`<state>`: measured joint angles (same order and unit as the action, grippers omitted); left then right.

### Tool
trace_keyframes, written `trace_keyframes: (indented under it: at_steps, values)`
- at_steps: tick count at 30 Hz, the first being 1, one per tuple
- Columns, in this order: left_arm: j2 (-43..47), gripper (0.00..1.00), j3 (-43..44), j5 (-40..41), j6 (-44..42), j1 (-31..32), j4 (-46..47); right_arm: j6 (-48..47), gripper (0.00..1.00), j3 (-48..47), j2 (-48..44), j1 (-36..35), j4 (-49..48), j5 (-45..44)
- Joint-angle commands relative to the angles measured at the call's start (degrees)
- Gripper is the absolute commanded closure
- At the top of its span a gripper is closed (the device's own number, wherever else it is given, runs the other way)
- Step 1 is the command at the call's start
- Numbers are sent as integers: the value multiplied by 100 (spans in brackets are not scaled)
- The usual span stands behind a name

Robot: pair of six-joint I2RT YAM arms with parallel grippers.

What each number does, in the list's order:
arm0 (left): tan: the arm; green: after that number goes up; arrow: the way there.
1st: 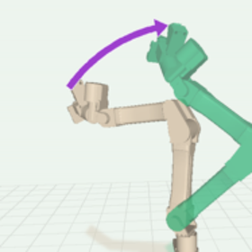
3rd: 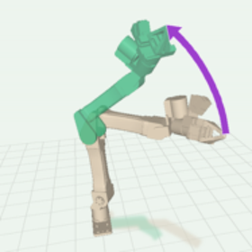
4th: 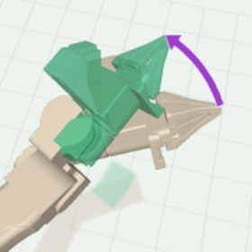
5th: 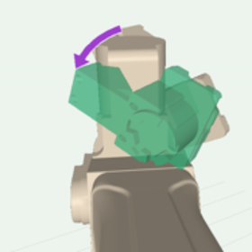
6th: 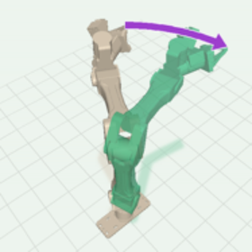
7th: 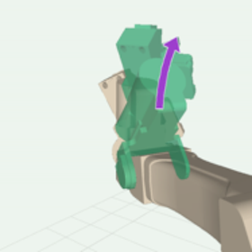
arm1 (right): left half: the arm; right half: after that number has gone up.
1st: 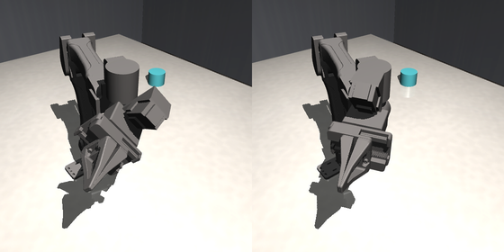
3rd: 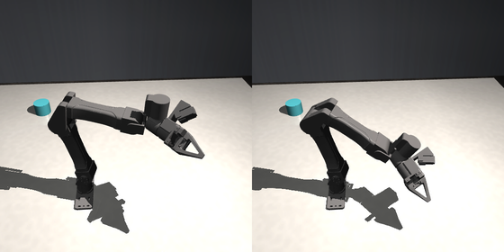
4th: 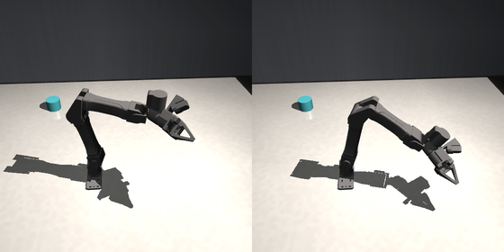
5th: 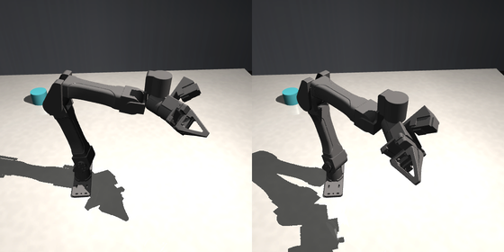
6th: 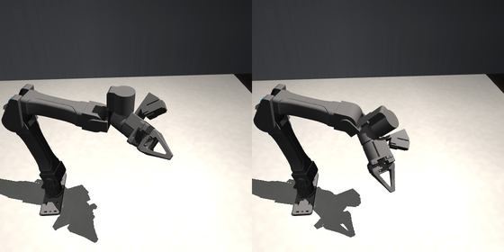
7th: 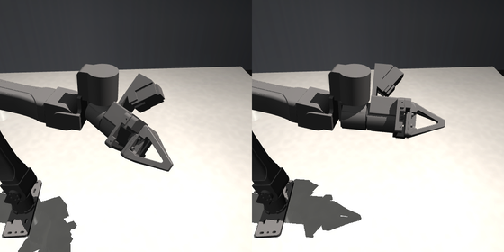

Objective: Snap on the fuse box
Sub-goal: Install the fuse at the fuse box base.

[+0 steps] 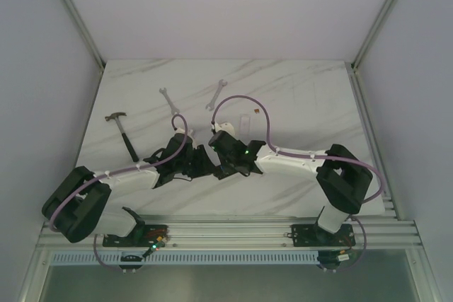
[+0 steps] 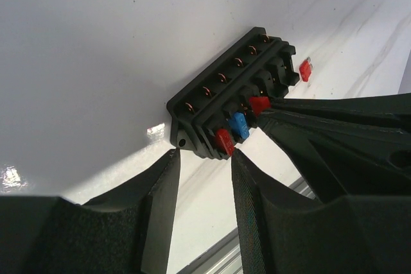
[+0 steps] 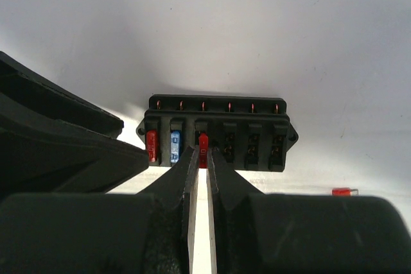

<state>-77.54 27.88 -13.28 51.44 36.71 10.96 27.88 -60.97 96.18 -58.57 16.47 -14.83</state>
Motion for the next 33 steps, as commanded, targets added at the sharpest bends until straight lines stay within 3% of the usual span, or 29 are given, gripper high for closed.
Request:
trace_keyframes:
  at_steps: [1, 33]
  values:
    - [-75, 54, -65, -85, 49, -32, 106, 92, 100, -136, 115, -53, -108, -153]
    - [-289, 67, -122, 4, 145, -72, 108, 144, 100, 244, 419, -159, 87, -293]
